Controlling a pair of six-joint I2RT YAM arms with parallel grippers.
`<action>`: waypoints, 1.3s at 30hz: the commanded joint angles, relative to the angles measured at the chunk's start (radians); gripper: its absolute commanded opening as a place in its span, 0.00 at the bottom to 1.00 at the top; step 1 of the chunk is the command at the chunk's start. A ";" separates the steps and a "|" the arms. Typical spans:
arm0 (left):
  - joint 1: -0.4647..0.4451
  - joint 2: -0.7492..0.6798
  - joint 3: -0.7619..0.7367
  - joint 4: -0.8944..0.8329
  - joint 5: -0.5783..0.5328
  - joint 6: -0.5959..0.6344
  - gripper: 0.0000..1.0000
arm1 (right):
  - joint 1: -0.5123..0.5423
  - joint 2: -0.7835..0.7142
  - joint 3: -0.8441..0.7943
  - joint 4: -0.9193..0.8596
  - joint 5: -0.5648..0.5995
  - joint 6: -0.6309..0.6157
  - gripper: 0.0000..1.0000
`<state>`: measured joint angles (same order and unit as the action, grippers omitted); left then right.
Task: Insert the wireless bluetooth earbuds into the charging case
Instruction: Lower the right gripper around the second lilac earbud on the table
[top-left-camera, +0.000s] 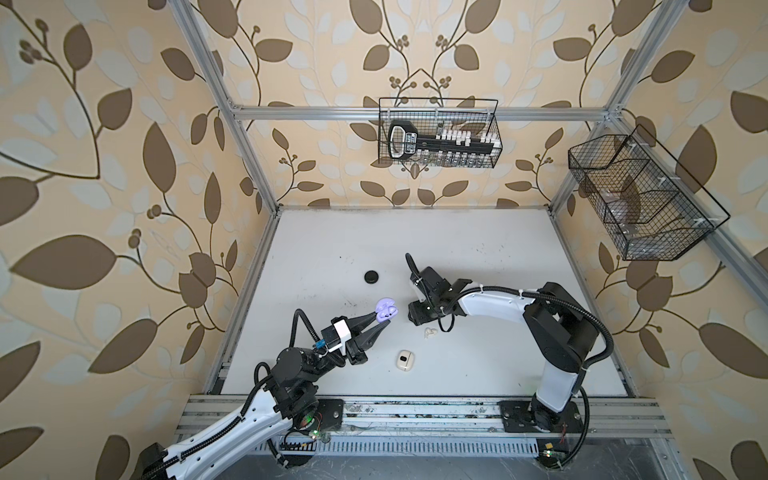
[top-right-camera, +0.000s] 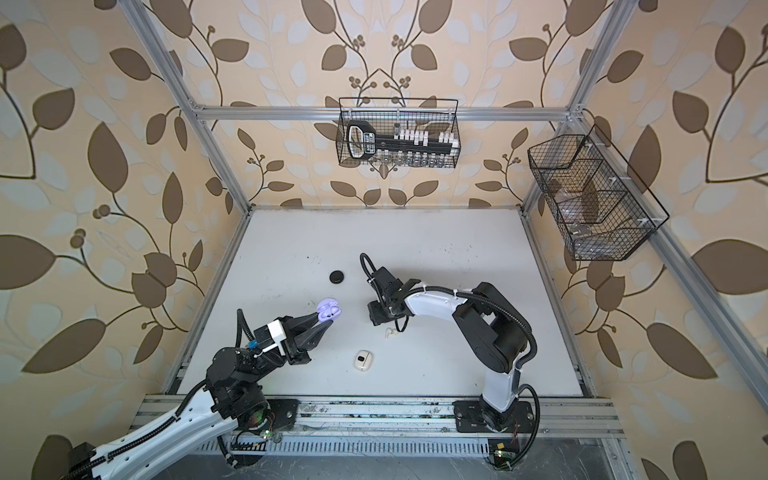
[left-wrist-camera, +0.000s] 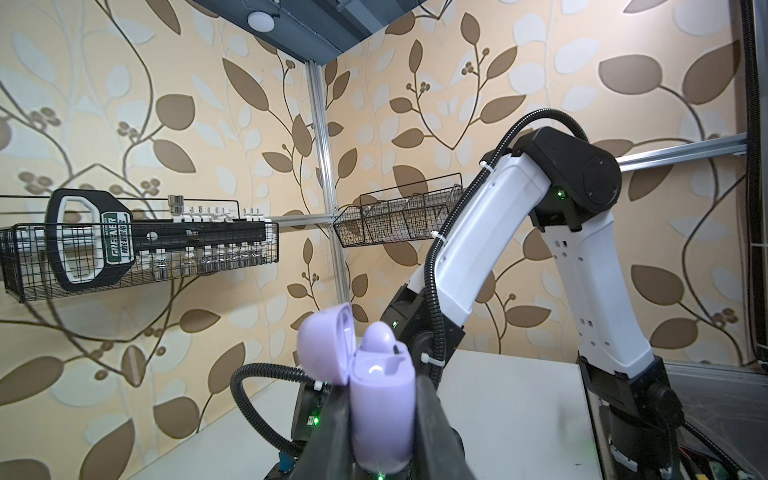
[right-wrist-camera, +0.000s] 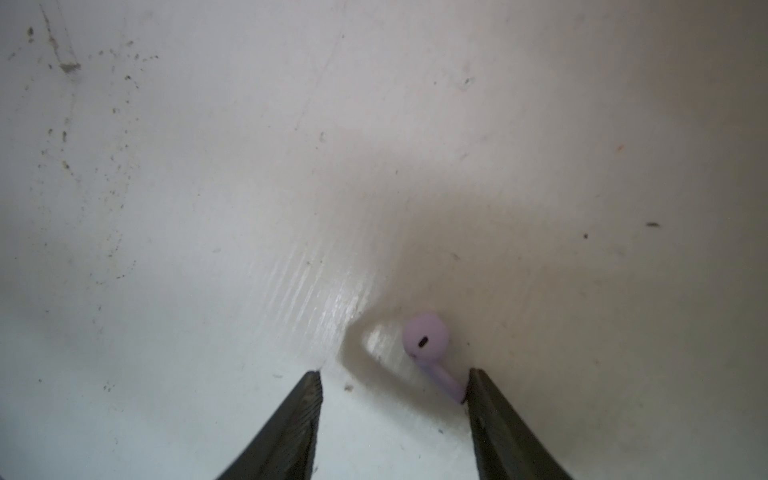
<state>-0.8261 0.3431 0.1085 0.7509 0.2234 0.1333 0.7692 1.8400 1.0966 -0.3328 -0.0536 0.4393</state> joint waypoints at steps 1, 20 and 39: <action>-0.008 0.002 0.002 0.042 -0.026 0.023 0.00 | 0.011 0.025 0.026 -0.025 -0.014 0.003 0.52; -0.008 -0.015 -0.006 0.037 -0.037 0.029 0.00 | 0.032 -0.038 0.015 -0.037 0.118 0.022 0.42; -0.008 0.030 -0.002 0.076 -0.029 0.031 0.00 | 0.027 0.061 0.123 -0.107 0.156 -0.012 0.51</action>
<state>-0.8261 0.3660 0.1081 0.7551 0.1993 0.1513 0.7944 1.8660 1.1862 -0.3992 0.0830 0.4435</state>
